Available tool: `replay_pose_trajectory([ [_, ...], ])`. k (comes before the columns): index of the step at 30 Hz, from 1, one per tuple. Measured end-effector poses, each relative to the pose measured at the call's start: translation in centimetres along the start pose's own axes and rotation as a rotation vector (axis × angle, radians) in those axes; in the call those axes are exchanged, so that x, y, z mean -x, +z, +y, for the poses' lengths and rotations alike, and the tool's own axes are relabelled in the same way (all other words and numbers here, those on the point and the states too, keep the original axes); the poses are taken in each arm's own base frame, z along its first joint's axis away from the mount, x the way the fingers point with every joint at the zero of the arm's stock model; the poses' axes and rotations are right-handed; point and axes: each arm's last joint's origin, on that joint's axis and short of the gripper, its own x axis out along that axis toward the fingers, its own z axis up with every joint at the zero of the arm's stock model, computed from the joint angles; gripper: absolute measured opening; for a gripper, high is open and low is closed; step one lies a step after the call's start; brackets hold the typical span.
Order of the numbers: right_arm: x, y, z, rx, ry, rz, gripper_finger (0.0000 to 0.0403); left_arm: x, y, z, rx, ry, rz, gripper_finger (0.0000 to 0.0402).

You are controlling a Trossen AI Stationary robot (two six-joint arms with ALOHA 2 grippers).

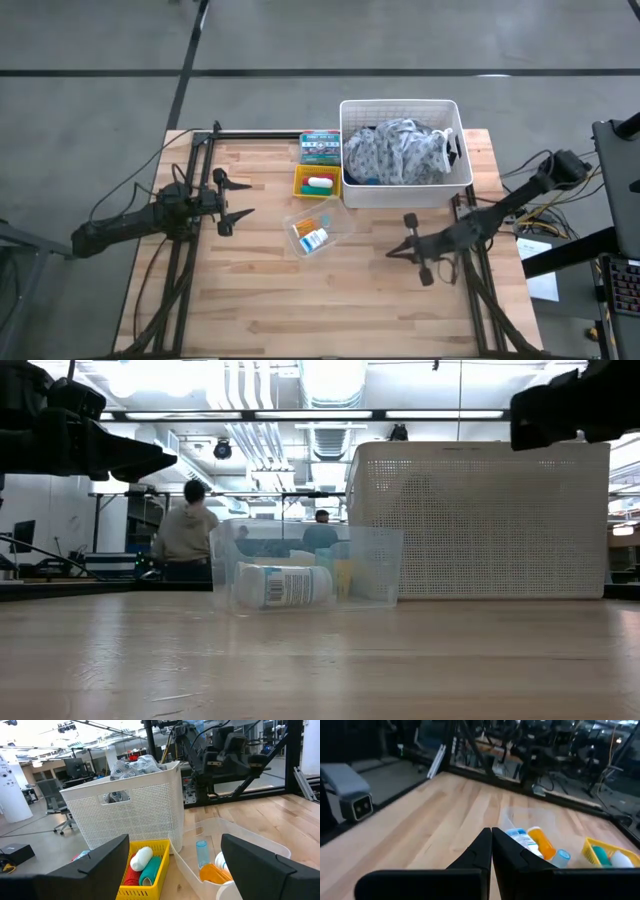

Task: Pick & Place Medicine items
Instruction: Return to Home Position

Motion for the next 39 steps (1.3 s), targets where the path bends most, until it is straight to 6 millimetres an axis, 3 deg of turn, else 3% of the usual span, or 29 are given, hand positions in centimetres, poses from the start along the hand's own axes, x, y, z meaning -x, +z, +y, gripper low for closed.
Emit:
replay_pose_trajectory([
  [15, 4.6, -1.3, -1.0, -0.056, 0.114, -0.22, 0.0008, 0.0, 0.0, 0.0, 0.0, 0.0, 0.0, 0.032],
  [27, 5.5, -1.7, -1.1, 0.047, 0.148, -0.205, 0.0008, 0.0, 0.0, 0.0, 0.0, 0.0, 0.0, 0.032],
  [39, 7.0, -2.2, -1.6, 0.015, 0.144, -0.175, 0.0008, 0.0, 0.0, 0.0, 0.0, 0.0, 0.0, 0.032],
])
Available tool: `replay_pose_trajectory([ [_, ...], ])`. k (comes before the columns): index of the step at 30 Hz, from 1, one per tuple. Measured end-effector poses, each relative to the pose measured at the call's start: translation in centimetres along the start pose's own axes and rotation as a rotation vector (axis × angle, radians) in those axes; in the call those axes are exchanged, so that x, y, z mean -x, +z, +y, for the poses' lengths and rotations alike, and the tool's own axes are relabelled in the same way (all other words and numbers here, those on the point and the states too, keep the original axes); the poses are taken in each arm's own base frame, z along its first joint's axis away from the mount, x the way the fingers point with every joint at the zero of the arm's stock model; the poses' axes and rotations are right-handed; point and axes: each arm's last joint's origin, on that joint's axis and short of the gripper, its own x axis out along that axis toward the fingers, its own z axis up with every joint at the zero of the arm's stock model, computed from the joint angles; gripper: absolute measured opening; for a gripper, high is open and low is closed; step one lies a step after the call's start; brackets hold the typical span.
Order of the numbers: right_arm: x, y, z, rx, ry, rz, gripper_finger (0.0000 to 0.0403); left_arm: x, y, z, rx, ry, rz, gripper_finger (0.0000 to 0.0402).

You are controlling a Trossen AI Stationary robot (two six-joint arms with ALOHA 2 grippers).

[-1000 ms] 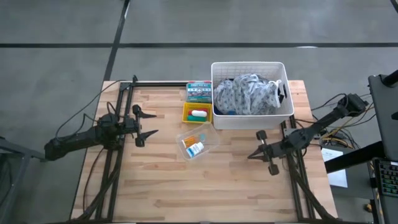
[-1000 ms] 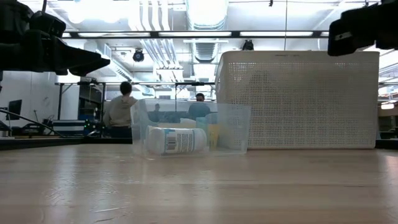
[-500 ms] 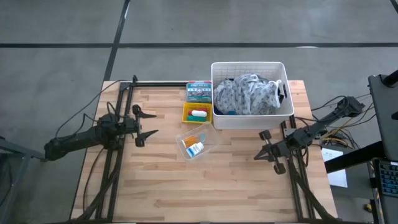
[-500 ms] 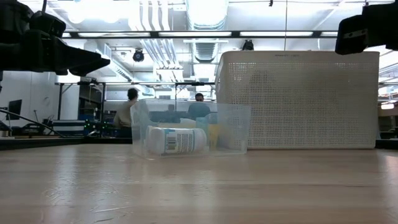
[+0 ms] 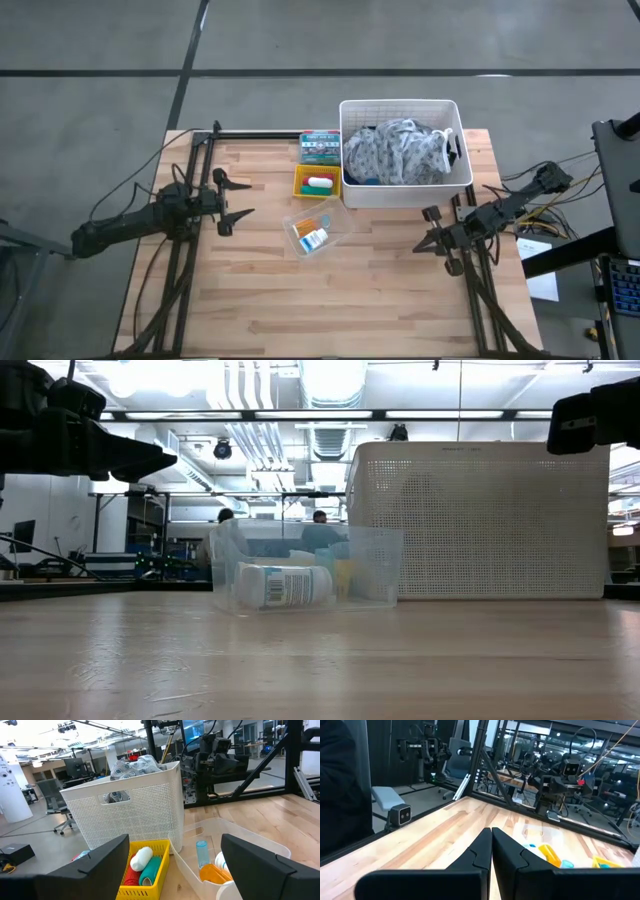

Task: Pick & Place Medicine items
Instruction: Return to Home Position

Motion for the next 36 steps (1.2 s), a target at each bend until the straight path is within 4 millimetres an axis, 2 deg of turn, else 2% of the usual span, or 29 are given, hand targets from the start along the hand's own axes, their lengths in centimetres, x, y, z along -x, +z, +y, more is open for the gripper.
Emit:
replay_pose_trajectory([
  [11, 1.1, 0.1, -0.2, 0.011, 0.003, -0.024, 0.0008, 0.0, 0.0, 0.0, 0.0, 0.0, 0.0, 0.032],
  [22, 1.0, -0.2, -0.1, -0.077, 0.008, 0.006, 0.0008, 0.0, 0.0, 0.0, 0.0, 0.0, 0.0, 0.032],
  [36, 0.9, -0.2, -0.1, -0.077, 0.007, 0.011, 0.0008, 0.0, 0.0, 0.0, 0.0, 0.0, 0.0, 0.032],
])
